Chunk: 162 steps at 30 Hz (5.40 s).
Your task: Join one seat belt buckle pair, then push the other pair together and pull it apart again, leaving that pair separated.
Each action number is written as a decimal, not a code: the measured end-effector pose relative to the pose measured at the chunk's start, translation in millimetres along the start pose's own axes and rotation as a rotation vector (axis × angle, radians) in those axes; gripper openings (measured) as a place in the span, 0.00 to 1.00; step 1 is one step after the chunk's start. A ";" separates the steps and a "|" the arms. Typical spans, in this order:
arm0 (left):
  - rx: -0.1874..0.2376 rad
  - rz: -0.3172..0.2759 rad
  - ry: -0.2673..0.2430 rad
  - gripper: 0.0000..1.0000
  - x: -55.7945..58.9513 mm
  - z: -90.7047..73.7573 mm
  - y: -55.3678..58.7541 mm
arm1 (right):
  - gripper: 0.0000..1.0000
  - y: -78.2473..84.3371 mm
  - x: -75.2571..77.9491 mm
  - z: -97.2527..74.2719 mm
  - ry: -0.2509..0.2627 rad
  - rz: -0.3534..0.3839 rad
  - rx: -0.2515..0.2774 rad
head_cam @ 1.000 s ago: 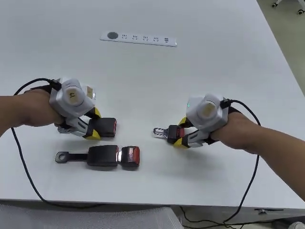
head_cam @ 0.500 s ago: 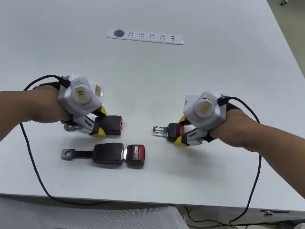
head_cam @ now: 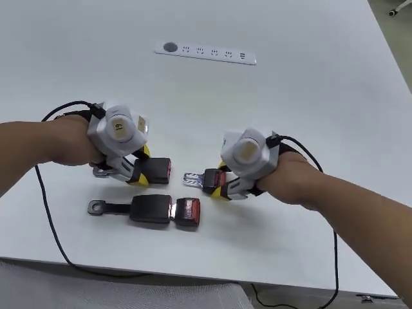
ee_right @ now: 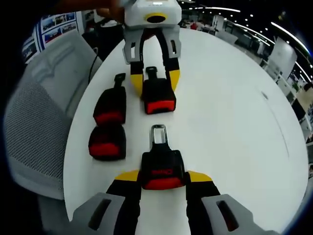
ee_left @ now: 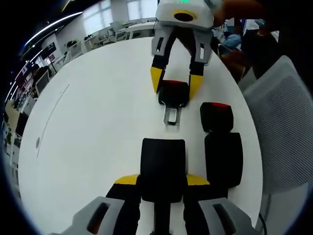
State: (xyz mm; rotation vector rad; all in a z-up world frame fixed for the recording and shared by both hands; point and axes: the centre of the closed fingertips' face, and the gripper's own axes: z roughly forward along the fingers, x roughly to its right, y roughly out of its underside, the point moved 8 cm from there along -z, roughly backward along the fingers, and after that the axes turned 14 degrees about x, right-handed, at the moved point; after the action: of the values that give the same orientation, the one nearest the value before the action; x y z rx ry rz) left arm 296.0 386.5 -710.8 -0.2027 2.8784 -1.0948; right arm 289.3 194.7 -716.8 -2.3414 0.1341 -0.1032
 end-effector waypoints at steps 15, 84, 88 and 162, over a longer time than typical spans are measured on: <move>-0.012 0.020 0.013 0.33 0.9 1.7 -1.0 | 0.32 -20.3 2.0 18.0 -0.017 -0.008 0.024; -0.010 0.006 -0.007 0.33 2.8 1.4 -1.6 | 0.33 43.0 8.4 -51.9 0.064 0.050 0.015; -0.033 0.025 0.014 0.33 -0.3 3.0 -2.7 | 0.33 55.2 5.5 -64.9 0.074 0.052 -0.014; 0.337 -0.358 -0.547 1.00 111.5 -117.5 64.1 | 0.99 44.2 -95.4 -104.5 0.480 0.456 0.396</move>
State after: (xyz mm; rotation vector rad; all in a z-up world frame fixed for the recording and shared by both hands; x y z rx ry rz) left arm 167.5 495.4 -666.2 -0.8685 2.1886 -1.3017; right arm 179.7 102.3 -678.7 -1.8040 0.8014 -0.4227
